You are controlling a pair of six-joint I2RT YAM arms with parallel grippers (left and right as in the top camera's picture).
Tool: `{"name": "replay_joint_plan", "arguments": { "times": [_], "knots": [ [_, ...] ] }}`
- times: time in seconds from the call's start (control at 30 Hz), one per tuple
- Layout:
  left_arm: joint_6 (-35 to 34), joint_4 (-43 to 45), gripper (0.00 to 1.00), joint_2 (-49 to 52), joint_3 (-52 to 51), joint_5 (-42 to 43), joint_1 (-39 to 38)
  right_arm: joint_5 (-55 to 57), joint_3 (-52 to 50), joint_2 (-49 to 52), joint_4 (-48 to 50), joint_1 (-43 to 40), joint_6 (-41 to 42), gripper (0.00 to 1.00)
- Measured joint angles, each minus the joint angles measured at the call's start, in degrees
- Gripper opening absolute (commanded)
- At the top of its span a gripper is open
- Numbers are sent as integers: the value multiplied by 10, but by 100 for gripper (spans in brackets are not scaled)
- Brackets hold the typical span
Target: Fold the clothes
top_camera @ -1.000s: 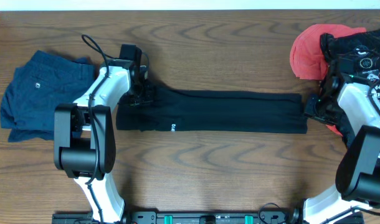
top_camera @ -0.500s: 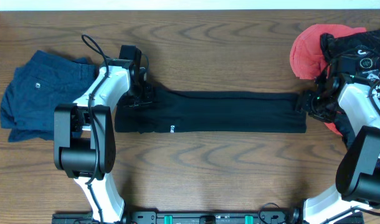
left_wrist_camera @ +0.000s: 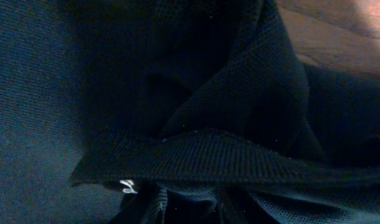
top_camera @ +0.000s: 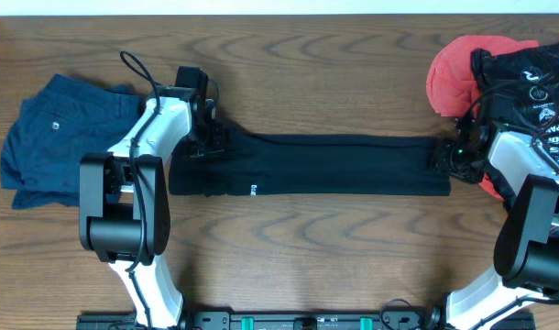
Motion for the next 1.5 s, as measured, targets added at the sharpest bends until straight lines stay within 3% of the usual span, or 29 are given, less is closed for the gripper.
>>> {"name": "replay_joint_plan", "arguments": {
  "times": [0.17,0.47,0.83,1.23,1.5],
  "knots": [
    [0,-9,30,-10,0,-1,0,-31,-7,0,11,0,1,1],
    [0,-52,33,-82,0,-11,0,-21,9,2,-12,-13,5,1],
    [0,-91,33,-101,-1,-11,0,65,166,2,-134,-32,0,1],
    [0,-100,33,-101,-1,-11,0,73,178,2,-159,187,21,1],
    [0,-101,33,-101,-1,-11,0,76,178,3,-138,283,55,1]
  ]
}}
